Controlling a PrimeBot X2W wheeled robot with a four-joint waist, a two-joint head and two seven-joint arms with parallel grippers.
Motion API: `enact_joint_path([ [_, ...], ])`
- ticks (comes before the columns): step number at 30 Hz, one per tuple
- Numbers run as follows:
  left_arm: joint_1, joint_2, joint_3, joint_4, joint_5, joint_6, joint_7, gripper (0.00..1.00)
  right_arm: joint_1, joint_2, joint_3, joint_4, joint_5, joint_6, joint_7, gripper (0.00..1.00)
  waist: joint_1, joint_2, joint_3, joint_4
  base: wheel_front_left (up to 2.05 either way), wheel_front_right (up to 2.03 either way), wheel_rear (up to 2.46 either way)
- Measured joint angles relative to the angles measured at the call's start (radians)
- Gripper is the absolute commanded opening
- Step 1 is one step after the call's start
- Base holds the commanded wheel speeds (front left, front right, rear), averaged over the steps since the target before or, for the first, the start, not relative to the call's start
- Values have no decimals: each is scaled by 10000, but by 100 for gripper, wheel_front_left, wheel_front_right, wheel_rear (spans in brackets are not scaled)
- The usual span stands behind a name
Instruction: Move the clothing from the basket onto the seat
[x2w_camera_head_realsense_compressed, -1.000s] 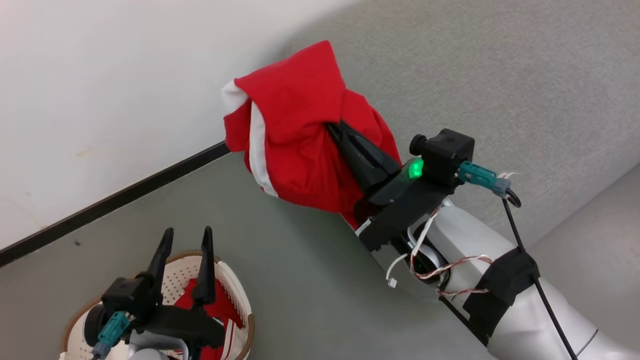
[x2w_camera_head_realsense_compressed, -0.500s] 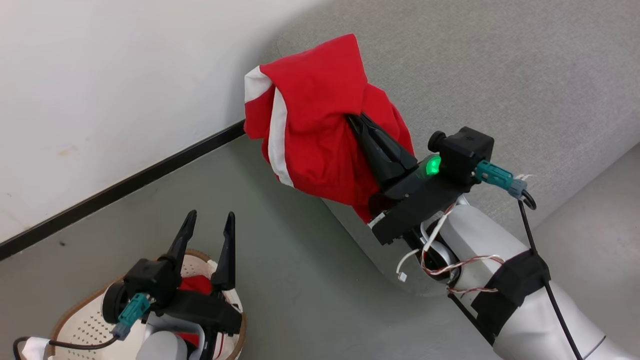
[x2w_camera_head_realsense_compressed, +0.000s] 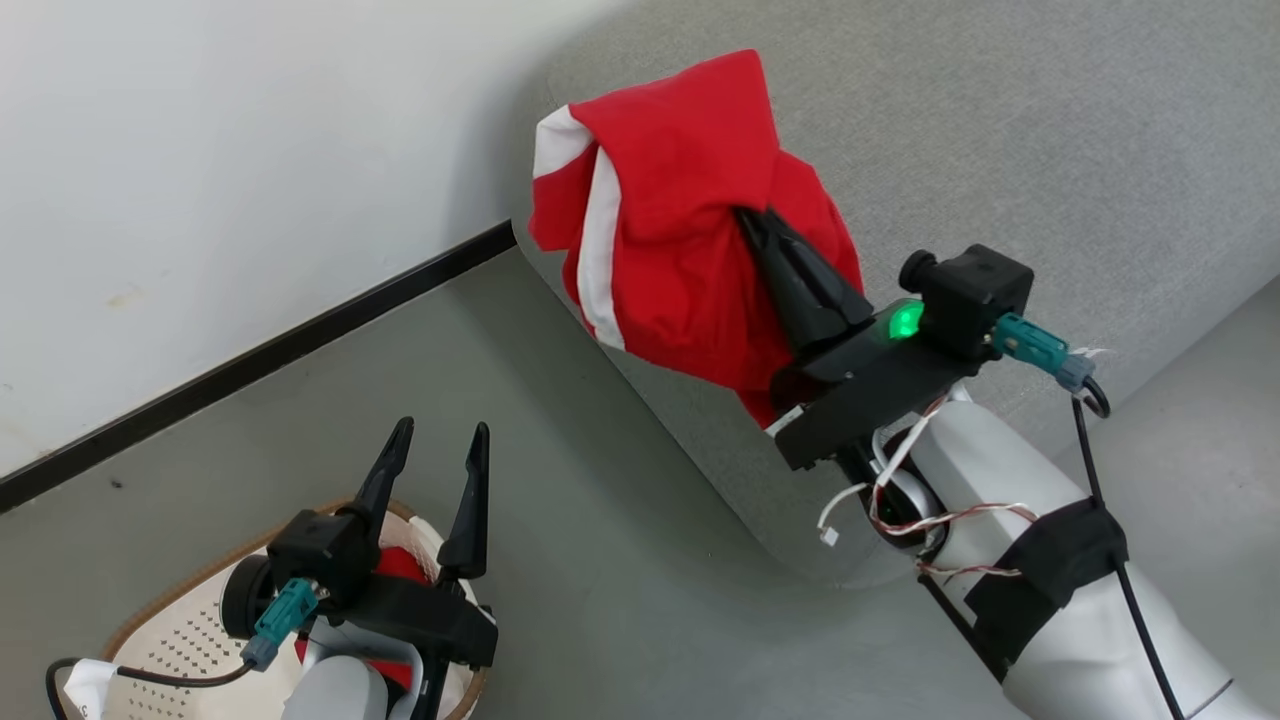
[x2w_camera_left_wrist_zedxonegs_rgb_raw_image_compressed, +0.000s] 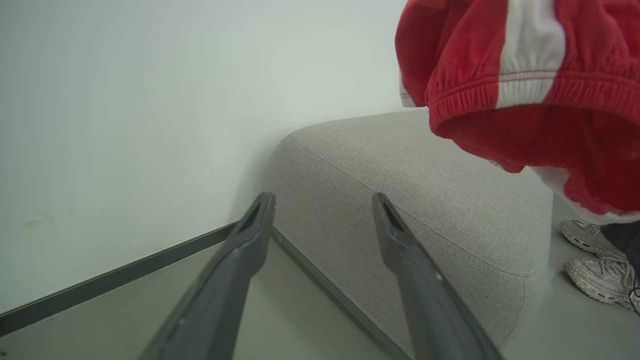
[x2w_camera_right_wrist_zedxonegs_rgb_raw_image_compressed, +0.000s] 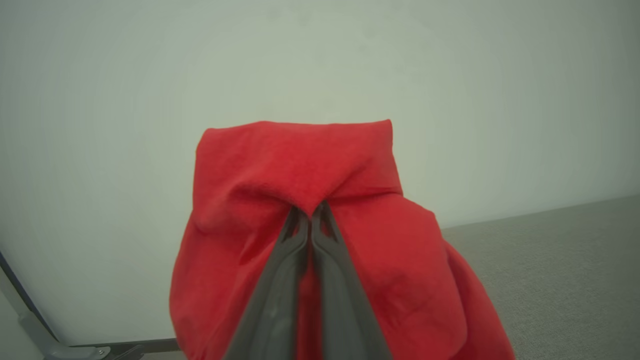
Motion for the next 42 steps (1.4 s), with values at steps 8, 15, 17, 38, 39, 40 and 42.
enact_joint_path([
  [8, 8, 6, -4, -48, -23, 0, 0, 100, -101, -380, -669, 247, -249, 4, 0, 0, 0, 0, 260, -8, 0, 0, 0],
  [15, 10, 136, -59, -199, -23, 0, 0, 100, -685, -525, -1177, 673, -347, 21, 0, 0, 0, 0, 587, -4, 0, 0, 0],
  [17, 10, 205, -59, -222, -23, 0, 0, 100, -843, -617, -1383, 748, -370, 21, 0, 0, 0, 1, 691, -2, 0, 0, 0],
  [38, -421, 579, -683, -339, -8, 0, 0, 100, -1618, -1647, -3285, 1716, -435, 94, 0, 0, -1, 1, 1809, -86, 0, 0, 0],
  [39, -421, 608, -673, -360, -8, 0, 0, 100, -1682, -1685, -3348, 1776, -435, 94, 0, 0, -1, 1, 1877, -85, 0, 0, 0],
  [40, -420, 644, -652, -382, -8, 0, 0, 100, -1752, -1714, -3386, 1841, -435, 94, 0, 0, -1, 1, 1945, -83, 0, 0, 0],
  [42, -419, 719, -598, -418, -8, 0, 0, 100, -1868, -1768, -3482, 1937, -435, 98, 0, 0, -1, 1, 2089, -76, 0, 0, 0],
])
